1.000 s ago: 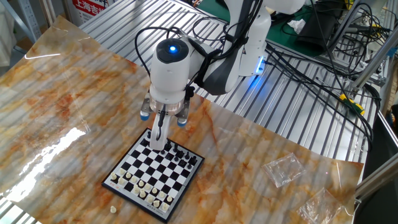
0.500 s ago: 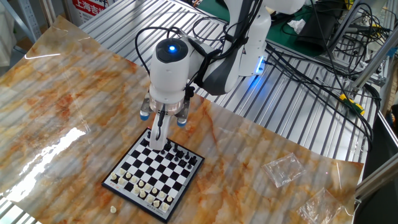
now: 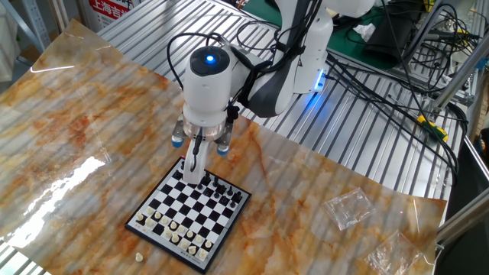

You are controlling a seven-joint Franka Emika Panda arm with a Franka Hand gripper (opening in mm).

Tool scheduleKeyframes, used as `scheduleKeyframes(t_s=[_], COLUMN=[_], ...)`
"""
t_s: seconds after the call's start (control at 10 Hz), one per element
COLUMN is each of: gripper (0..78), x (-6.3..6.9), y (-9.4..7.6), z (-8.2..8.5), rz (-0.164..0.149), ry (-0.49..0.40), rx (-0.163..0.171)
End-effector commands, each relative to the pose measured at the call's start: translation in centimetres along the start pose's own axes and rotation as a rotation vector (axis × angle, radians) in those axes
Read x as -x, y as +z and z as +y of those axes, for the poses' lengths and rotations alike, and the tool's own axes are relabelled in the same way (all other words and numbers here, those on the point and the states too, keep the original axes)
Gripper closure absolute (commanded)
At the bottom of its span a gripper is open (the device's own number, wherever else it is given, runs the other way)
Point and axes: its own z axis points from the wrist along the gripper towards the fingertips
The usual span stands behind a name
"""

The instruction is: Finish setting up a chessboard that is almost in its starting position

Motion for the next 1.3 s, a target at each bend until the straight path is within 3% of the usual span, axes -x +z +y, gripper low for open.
scheduleKeyframes(t_s=[0.1, 1.1, 1.3], gripper=[0.1, 0.1, 0.1], x=[0.0, 0.0, 0.1], y=[-0.1, -0.1, -1.8], z=[0.1, 0.1, 0.1], rz=[0.007, 0.007, 0.015], ry=[0.010, 0.010, -0.033], rx=[0.006, 0.006, 0.006])
